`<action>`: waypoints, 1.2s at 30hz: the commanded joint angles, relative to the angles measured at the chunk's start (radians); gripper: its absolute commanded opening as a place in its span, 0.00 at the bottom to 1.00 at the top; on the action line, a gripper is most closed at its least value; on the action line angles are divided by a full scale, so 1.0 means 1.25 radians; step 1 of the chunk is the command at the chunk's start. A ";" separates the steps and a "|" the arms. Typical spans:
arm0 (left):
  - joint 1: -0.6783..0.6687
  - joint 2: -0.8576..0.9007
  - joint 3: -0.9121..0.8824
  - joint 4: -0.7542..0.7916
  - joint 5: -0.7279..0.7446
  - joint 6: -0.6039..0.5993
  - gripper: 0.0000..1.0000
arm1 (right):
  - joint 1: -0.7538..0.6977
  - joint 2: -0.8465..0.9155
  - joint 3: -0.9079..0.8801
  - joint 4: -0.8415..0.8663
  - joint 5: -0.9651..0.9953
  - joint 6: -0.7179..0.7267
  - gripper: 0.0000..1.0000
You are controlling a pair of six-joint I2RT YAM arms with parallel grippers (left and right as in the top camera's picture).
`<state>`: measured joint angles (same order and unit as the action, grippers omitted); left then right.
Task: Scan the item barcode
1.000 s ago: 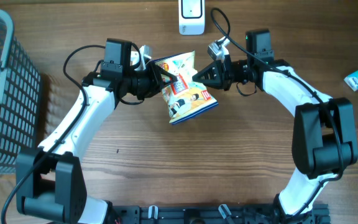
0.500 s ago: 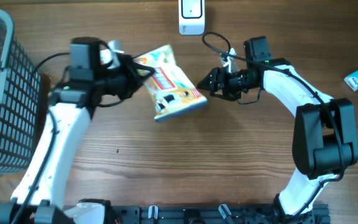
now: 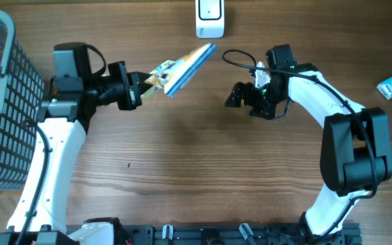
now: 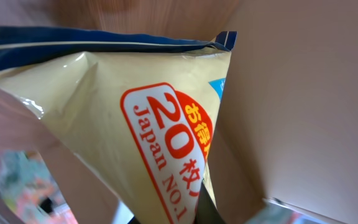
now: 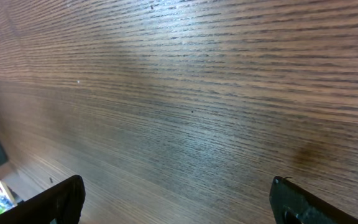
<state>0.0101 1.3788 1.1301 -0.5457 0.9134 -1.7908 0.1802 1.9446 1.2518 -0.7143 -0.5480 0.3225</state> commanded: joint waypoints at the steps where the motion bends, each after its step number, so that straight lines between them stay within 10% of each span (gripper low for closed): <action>1: 0.059 -0.018 0.002 0.042 0.186 -0.103 0.04 | 0.002 -0.017 0.002 -0.005 0.037 -0.006 0.96; 11: 0.182 -0.018 0.002 0.047 0.356 -0.103 0.04 | 0.002 -0.016 0.002 -0.004 0.047 0.015 0.99; 36: 0.188 -0.018 0.002 0.047 0.358 -0.103 0.04 | 0.002 -0.016 0.002 -0.001 0.048 0.015 1.00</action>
<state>0.2386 1.3777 1.1294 -0.4896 1.3117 -1.9072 0.1802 1.9446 1.2518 -0.7181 -0.5034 0.3355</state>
